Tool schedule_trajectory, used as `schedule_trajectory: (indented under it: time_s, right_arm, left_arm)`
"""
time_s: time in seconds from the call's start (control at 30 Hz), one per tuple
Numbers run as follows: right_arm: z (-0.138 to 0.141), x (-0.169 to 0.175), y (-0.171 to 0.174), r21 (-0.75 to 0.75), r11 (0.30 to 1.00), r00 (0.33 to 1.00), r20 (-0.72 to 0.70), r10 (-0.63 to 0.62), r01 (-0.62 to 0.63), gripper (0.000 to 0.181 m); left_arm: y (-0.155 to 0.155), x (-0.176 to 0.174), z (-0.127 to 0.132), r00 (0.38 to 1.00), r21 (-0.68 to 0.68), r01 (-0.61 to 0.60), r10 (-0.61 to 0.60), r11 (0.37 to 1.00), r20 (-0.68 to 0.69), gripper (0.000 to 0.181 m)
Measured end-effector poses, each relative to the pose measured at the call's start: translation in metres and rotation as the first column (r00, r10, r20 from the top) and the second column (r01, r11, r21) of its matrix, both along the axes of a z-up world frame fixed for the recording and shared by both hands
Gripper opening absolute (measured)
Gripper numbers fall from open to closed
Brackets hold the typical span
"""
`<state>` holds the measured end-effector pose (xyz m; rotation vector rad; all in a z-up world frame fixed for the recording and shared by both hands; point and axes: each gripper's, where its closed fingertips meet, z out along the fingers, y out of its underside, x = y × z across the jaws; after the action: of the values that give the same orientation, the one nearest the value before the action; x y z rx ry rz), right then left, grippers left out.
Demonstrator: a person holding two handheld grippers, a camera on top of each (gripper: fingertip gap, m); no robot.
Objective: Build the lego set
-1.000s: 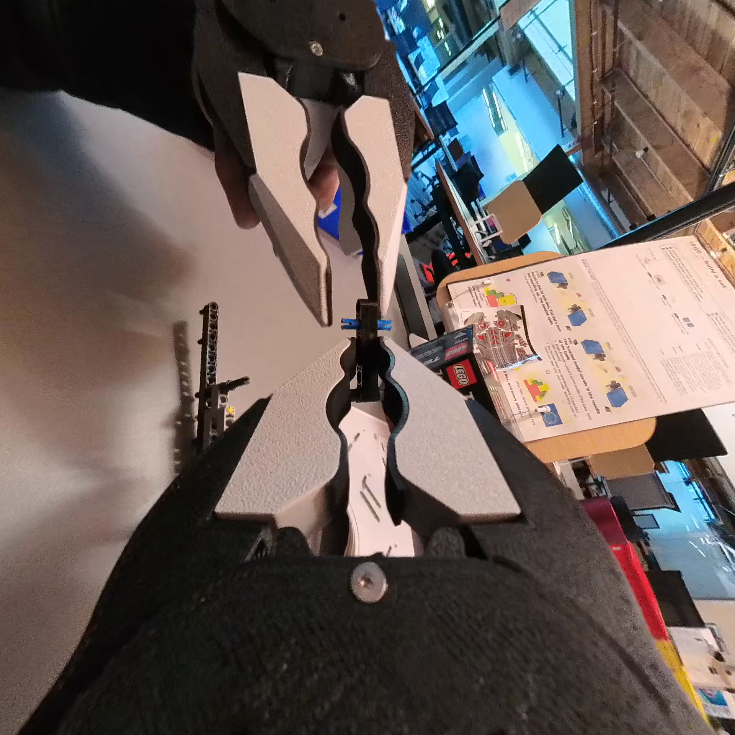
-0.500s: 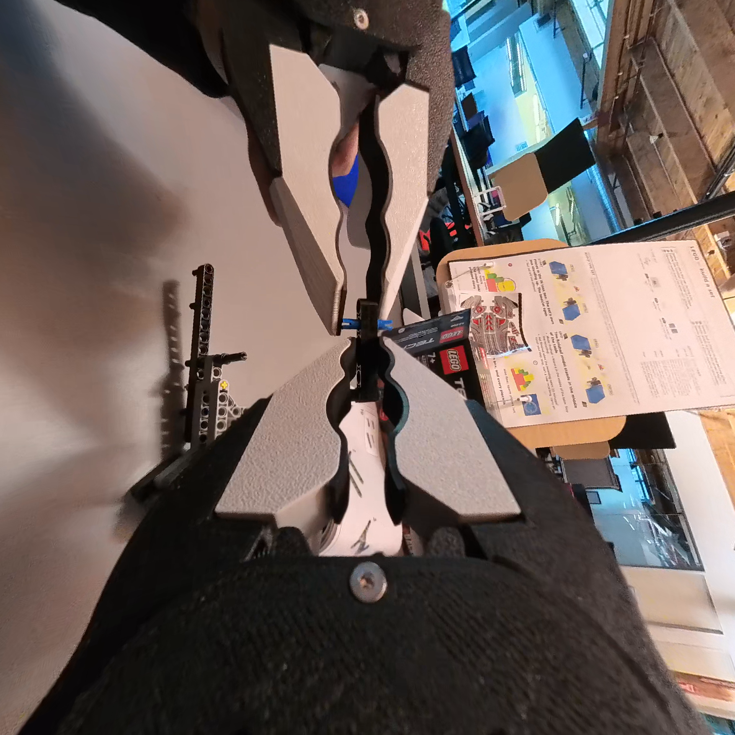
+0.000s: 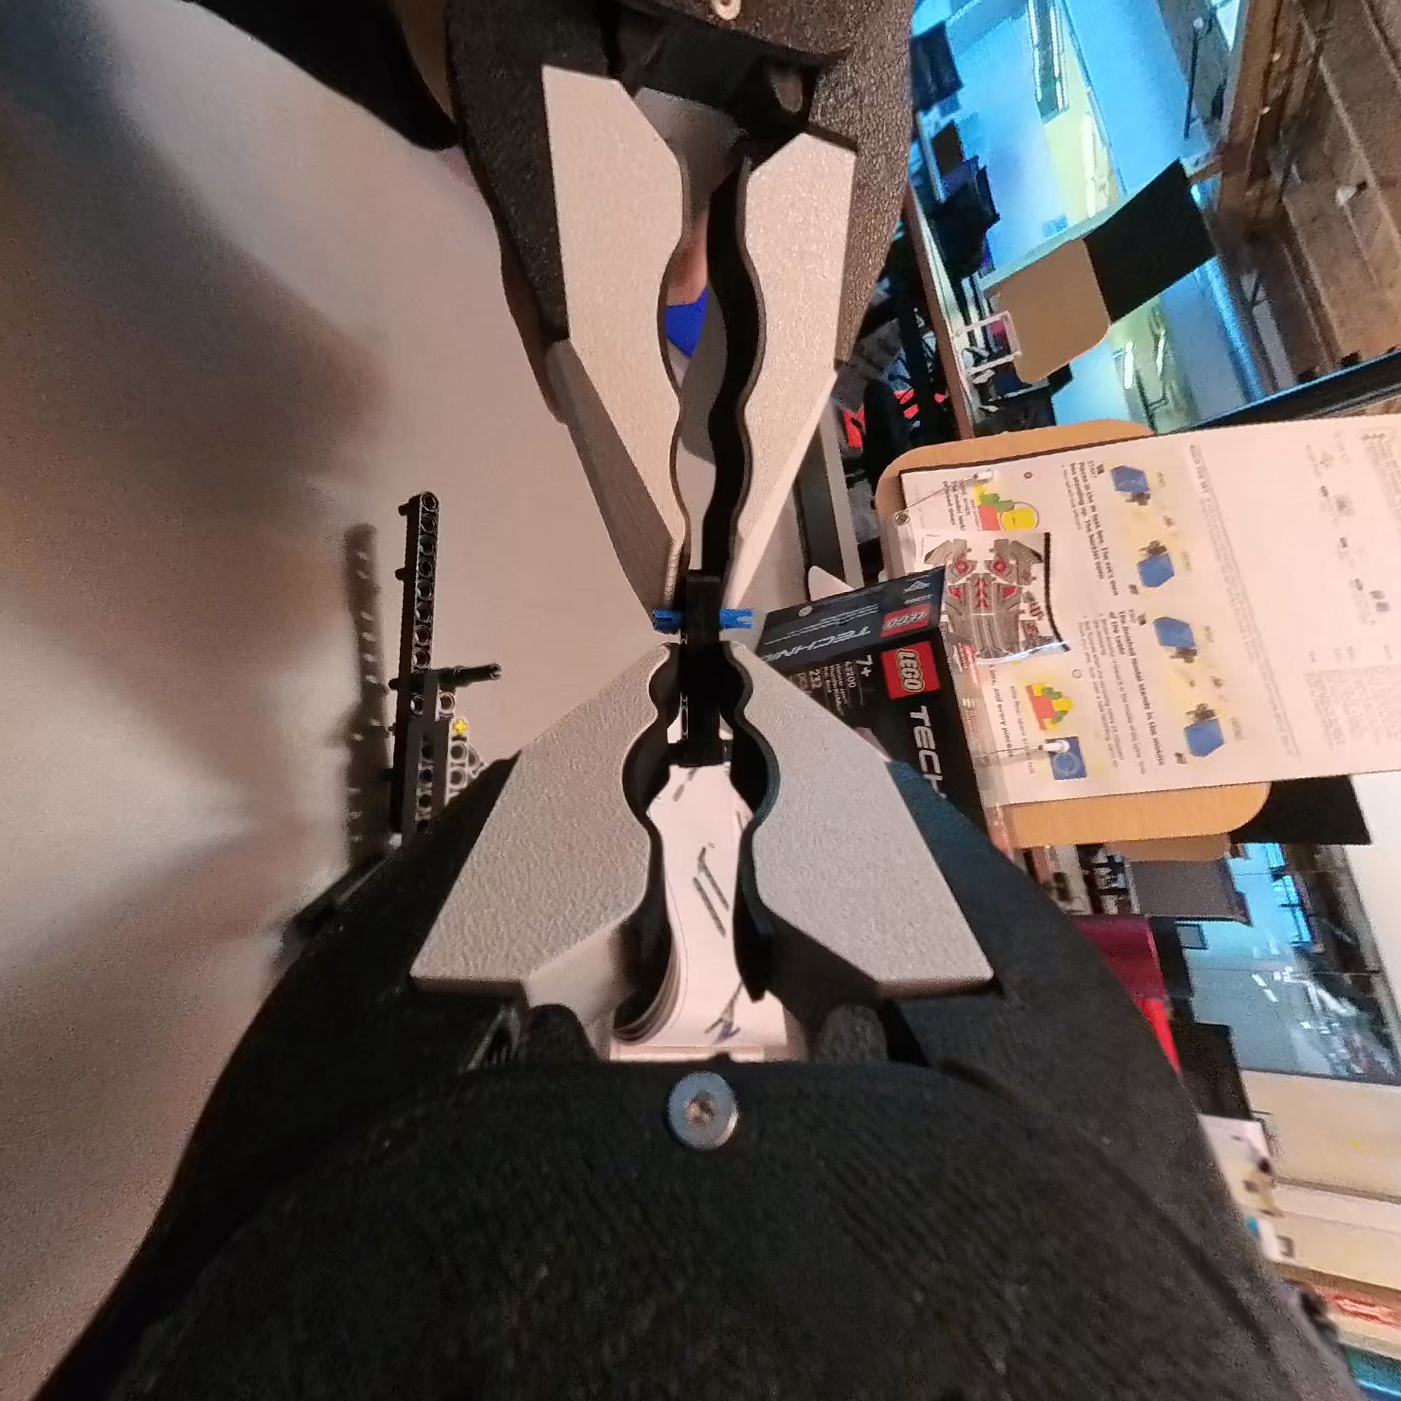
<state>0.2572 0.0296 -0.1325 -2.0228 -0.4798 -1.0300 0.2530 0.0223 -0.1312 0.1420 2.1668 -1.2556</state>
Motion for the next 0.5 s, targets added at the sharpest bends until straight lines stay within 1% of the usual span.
schedule_trajectory:
  time_s: [0.03, 0.13, 0.2, 0.27, 0.33, 0.4, 0.5]
  right_arm:
    - [-0.0019, 0.0009, 0.0003, 0.002, 1.0, 1.0, -0.014, 0.0, 0.0, 0.007]
    - [-0.0062, 0.0052, 0.0002, 0.019, 1.0, 0.997, -0.069, -0.016, 0.017, 0.007]
    - [-0.0067, 0.0085, -0.0004, 0.04, 0.999, 0.995, -0.099, -0.031, 0.035, 0.007]
    - [-0.0082, 0.0094, -0.0001, 0.051, 0.998, 0.991, -0.129, -0.032, 0.039, 0.005]
    - [-0.0067, 0.0101, -0.0001, 0.06, 0.997, 0.992, -0.124, -0.034, 0.042, 0.005]
    - [-0.0074, 0.0076, 0.001, 0.061, 0.997, 0.986, -0.164, -0.028, 0.038, 0.005]
    - [-0.0092, 0.0075, -0.0002, 0.046, 0.998, 0.982, -0.184, -0.036, 0.045, 0.005]
  left_arm:
    - [0.0003, 0.0006, -0.0017, 1.0, -0.005, 0.001, -0.001, 1.0, -0.002, 0.005]
    - [0.0004, 0.0014, -0.0072, 0.999, -0.022, 0.005, -0.006, 1.0, -0.039, 0.017]
    - [-0.0015, -0.0028, -0.0097, 0.997, -0.021, 0.03, -0.031, 0.999, -0.066, 0.025]
    - [-0.0035, -0.0037, -0.0092, 0.997, -0.032, 0.032, -0.034, 0.999, -0.07, 0.026]
    - [-0.0039, -0.0013, -0.0065, 0.998, -0.042, 0.011, -0.013, 0.999, -0.055, 0.021]
    - [-0.0039, 0.0014, -0.0032, 1.0, -0.05, -0.009, 0.008, 0.999, -0.021, 0.015]
    - [-0.0047, 0.0024, -0.0038, 1.0, -0.026, -0.018, 0.018, 0.999, 0.017, 0.015]
